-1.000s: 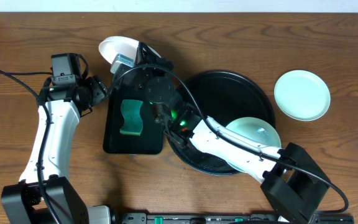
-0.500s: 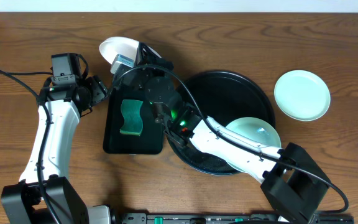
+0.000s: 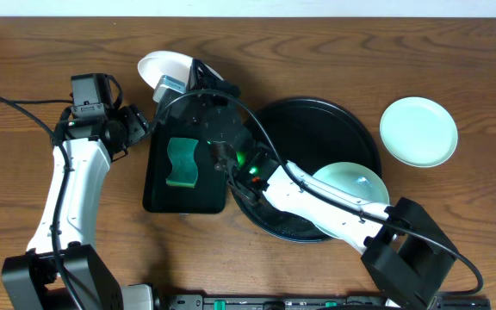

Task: Clean dirty plates on tray and stack at the side

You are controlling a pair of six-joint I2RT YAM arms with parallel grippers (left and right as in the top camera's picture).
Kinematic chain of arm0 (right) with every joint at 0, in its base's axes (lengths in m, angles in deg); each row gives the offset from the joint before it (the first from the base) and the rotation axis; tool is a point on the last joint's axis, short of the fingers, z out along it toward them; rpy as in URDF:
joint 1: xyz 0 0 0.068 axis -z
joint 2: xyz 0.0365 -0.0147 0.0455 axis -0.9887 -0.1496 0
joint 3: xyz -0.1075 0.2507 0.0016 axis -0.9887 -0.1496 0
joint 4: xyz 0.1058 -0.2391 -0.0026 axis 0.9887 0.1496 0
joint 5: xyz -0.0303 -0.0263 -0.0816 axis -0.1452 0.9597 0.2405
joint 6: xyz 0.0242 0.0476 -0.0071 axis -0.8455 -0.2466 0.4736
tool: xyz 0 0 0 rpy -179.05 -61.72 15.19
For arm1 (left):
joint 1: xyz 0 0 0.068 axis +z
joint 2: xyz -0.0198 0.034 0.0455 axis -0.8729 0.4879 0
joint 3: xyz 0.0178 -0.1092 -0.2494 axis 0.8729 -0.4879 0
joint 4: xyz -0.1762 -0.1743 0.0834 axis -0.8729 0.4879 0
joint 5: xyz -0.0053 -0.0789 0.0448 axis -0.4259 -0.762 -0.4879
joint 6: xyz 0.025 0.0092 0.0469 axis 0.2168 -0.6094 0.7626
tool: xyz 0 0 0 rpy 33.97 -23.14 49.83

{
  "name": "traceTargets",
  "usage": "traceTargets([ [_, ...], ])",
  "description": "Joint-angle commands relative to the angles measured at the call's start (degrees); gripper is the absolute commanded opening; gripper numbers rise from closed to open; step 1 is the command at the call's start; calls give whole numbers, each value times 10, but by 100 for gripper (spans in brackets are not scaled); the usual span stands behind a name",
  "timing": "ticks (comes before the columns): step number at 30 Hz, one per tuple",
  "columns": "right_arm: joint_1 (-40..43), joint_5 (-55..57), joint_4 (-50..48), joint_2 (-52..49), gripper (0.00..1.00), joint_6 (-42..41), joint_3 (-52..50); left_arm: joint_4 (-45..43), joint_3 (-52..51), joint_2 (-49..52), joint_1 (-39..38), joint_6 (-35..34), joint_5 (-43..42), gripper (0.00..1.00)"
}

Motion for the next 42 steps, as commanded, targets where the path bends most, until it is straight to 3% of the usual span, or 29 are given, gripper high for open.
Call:
traceTargets([
  [1,-3,8,8,-3,1,-2,10,2,8,-3,0,1,2,81],
  [18,-3,8,33,-3,1,-36,10,2,8,-3,0,1,2,81],
  [34,-3,7,185,-3,1,-41,10,2,9,-3,0,1,2,81],
  [42,-3,7,188,-3,1,-41,10,2,8,-3,0,1,2,81],
])
